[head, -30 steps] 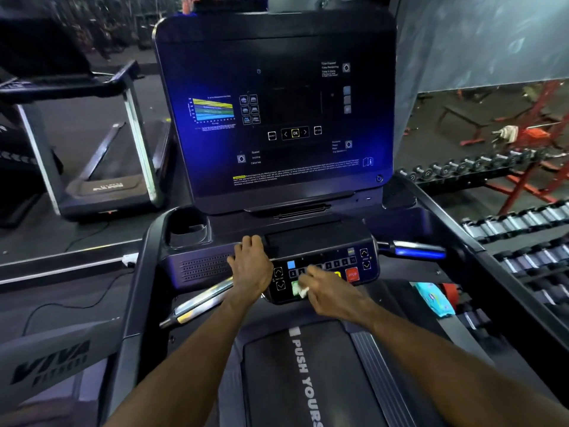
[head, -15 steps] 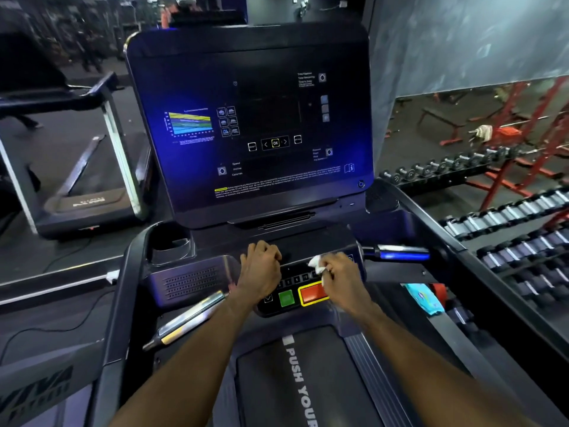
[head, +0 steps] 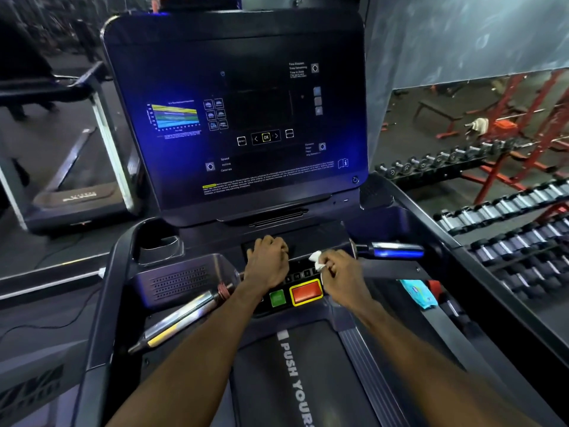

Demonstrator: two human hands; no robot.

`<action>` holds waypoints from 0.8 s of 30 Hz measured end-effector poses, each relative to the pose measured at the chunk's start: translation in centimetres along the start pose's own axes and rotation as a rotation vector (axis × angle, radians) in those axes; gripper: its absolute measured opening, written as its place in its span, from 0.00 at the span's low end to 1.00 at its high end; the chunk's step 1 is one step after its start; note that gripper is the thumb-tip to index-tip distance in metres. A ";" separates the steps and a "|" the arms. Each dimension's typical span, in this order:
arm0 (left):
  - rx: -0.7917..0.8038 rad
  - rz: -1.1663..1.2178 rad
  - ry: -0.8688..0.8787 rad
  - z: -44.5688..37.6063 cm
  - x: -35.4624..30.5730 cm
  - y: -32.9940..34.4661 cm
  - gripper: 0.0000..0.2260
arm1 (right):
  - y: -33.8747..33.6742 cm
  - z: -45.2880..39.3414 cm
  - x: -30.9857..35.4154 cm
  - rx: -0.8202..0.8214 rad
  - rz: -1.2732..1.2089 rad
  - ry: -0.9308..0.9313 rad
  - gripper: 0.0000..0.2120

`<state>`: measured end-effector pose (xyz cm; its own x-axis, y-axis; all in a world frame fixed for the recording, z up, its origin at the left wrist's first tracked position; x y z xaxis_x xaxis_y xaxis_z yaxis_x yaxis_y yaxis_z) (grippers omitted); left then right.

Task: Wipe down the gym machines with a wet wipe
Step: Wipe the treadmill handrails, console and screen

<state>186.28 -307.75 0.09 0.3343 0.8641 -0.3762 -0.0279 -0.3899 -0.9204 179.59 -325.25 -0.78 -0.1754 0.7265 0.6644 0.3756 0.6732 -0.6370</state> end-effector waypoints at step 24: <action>0.017 -0.100 -0.012 0.0 -0.1 0.3 0.12 | -2.1 2.9 -3.9 0.033 0.194 0.174 0.06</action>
<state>186.20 -307.99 -0.14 0.3251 0.9022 -0.2833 -0.0114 -0.2959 -0.9552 176.83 -329.10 -3.20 0.0570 0.8101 0.5835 0.3564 0.5295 -0.7698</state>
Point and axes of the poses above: each hand's wrist, its own z-axis away from the middle knuckle, its own y-axis out of the palm, x = y × z, the point moved 8 cm from there along -z, towards the middle knuckle, and after that the axes turned 3 degrees about -z, right-handed, at the moved point
